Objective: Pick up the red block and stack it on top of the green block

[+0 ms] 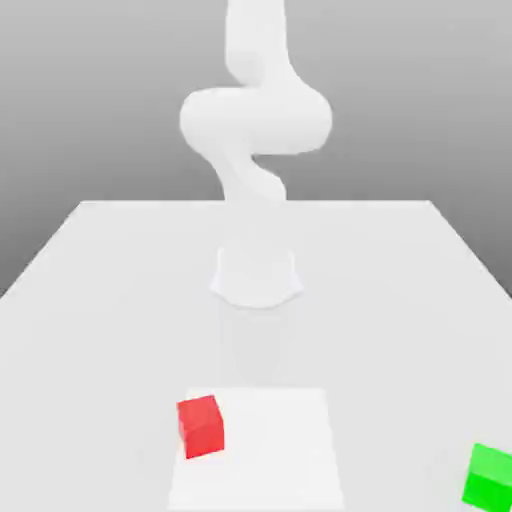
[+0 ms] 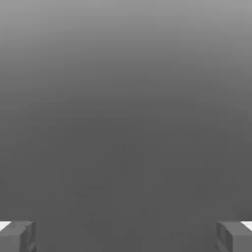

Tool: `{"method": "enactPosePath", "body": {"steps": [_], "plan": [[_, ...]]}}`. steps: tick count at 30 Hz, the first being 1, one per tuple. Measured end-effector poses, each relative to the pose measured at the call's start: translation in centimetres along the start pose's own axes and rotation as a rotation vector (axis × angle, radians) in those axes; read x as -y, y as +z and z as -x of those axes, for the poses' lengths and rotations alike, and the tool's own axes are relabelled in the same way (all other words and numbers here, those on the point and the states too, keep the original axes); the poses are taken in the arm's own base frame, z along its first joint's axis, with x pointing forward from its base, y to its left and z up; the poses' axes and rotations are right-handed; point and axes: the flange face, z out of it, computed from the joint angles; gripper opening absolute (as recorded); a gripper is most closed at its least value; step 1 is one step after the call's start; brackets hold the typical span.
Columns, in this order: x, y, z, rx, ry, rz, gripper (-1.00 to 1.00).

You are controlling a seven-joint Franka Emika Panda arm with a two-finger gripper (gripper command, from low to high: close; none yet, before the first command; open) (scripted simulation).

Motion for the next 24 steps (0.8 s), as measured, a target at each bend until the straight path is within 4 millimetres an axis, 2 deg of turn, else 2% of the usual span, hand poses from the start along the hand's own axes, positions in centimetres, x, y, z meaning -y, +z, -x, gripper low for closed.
{"method": "enactPosePath", "body": {"steps": [3,6,12,16,20,24], "plan": [[-1.9,7.4,0.6,0.073,-0.050,0.081,0.00],[-4.5,13.9,1.8,0.148,-0.096,0.151,0.00],[-11.3,25.0,6.1,0.314,-0.181,0.273,0.00],[-16.8,30.6,10.3,0.435,-0.233,0.340,0.00],[-22.6,34.6,15.1,0.562,-0.275,0.394,0.00],[-25.2,37.9,17.7,0.592,-0.288,0.404,0.00]]}}
